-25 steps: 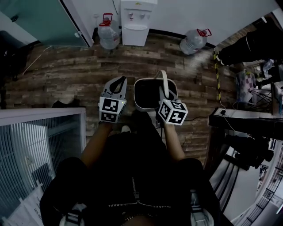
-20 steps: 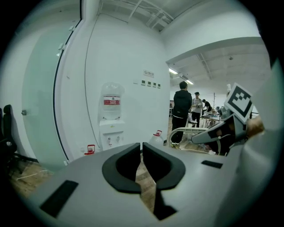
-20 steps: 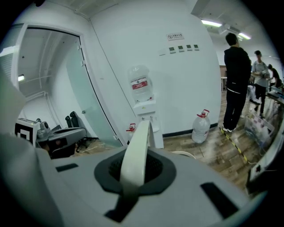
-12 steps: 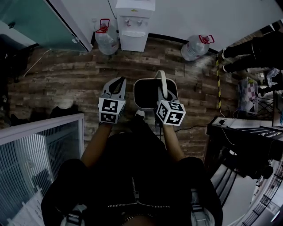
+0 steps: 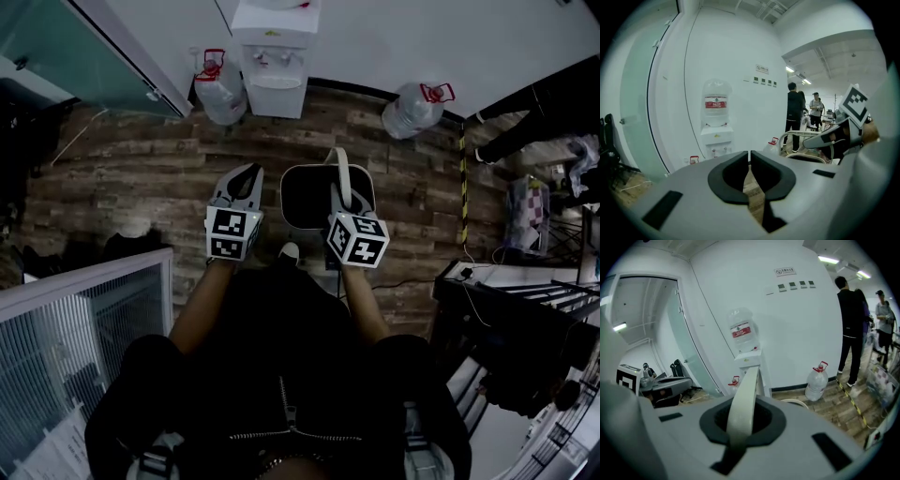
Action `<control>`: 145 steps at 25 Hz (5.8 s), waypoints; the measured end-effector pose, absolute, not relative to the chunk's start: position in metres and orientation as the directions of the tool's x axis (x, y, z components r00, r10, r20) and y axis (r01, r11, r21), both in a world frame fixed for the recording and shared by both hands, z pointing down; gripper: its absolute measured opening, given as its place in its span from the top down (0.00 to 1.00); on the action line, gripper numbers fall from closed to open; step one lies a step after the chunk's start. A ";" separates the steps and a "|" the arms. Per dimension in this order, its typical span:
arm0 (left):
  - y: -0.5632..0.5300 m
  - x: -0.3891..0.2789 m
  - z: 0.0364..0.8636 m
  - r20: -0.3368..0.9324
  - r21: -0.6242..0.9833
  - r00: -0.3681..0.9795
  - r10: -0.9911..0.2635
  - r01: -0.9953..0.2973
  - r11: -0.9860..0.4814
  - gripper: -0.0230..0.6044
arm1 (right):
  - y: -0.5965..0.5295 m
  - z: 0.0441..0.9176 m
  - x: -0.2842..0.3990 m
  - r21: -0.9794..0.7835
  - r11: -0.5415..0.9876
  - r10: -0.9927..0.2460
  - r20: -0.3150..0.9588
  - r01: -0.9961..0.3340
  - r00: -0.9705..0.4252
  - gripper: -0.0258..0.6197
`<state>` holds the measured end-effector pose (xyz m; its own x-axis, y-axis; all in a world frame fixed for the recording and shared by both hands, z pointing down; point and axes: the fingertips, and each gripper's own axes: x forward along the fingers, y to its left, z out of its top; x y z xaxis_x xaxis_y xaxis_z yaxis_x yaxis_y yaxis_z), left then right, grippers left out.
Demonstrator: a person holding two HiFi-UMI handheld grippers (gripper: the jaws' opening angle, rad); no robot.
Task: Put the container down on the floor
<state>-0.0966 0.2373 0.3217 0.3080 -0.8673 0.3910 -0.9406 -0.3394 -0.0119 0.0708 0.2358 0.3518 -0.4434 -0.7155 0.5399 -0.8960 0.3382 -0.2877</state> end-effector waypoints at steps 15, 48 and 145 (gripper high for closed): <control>0.185 -0.058 0.319 0.412 -0.044 0.350 -0.842 -0.915 -0.402 0.92 | 0.190 0.358 0.116 -0.280 0.282 -0.728 0.561 -0.918 -0.395 0.94; -0.011 -0.111 0.345 0.396 0.080 0.493 -0.774 -0.859 -0.506 0.92 | 0.019 0.369 0.060 -0.282 0.150 -0.715 0.631 -0.948 -0.301 0.94; -0.237 -0.076 0.902 0.480 0.143 0.439 -0.759 -0.893 -0.426 0.92 | -0.464 0.966 0.046 -0.271 0.298 -0.789 0.469 -0.915 -0.396 0.94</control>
<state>-0.0758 -0.2374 0.9020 0.4391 -0.7592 0.4804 -0.8933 -0.4262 0.1429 0.0459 -0.4635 0.9660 -0.3958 -0.7894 0.4692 -0.9153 0.2979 -0.2710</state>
